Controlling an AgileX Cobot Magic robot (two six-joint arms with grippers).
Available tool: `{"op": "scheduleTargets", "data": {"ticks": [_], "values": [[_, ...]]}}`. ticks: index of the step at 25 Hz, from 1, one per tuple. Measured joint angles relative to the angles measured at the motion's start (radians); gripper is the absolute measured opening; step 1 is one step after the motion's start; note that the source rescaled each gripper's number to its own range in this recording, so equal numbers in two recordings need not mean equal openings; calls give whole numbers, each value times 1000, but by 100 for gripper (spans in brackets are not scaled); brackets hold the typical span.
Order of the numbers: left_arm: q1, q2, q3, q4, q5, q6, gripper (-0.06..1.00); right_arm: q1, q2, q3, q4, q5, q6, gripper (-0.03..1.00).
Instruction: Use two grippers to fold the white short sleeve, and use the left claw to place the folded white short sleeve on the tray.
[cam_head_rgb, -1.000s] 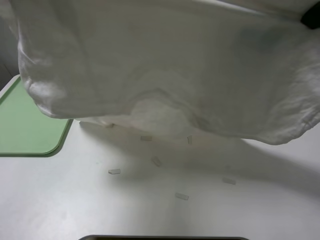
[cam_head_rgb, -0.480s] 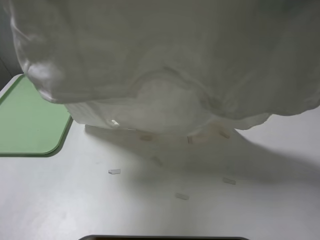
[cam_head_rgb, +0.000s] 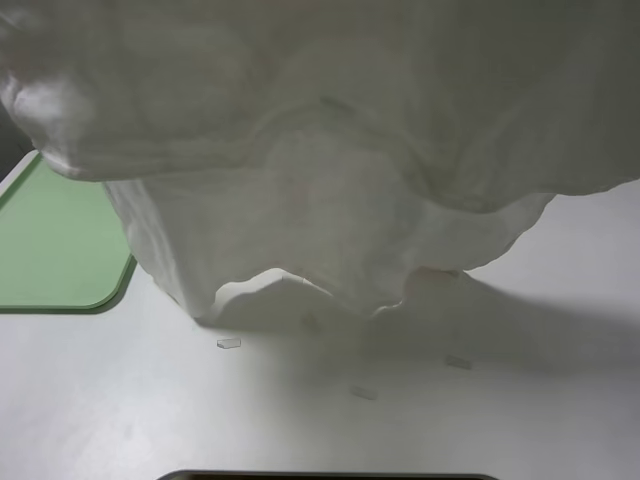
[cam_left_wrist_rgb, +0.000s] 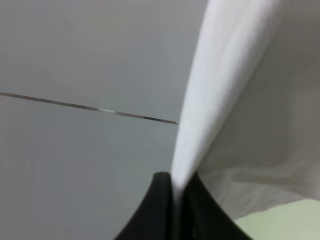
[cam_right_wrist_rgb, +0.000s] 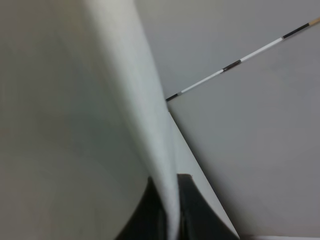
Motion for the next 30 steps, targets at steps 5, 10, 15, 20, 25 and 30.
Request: {"op": "scheduleTargets", "data": {"ticks": [5, 10, 15, 20, 25, 30], "values": [[0, -27, -1, 0, 51, 0, 0, 0, -11, 0, 27, 7, 0, 0], [0, -55, -4, 0, 91, -1, 0, 0, -61, 0, 71, 8, 0, 0], [-1, -109, -4, -11, 163, -2, 0, 0, -115, 0, 94, 9, 0, 0], [-1, -167, -5, -28, 180, -6, 0, 0, -178, 1, 131, 12, 0, 0], [-1, -217, 20, -41, 180, -39, 0, 0, -240, 4, 175, 15, 2, 0], [-1, -242, 39, -48, 180, -48, 0, 0, -309, 89, 191, 14, 7, 0]]}}
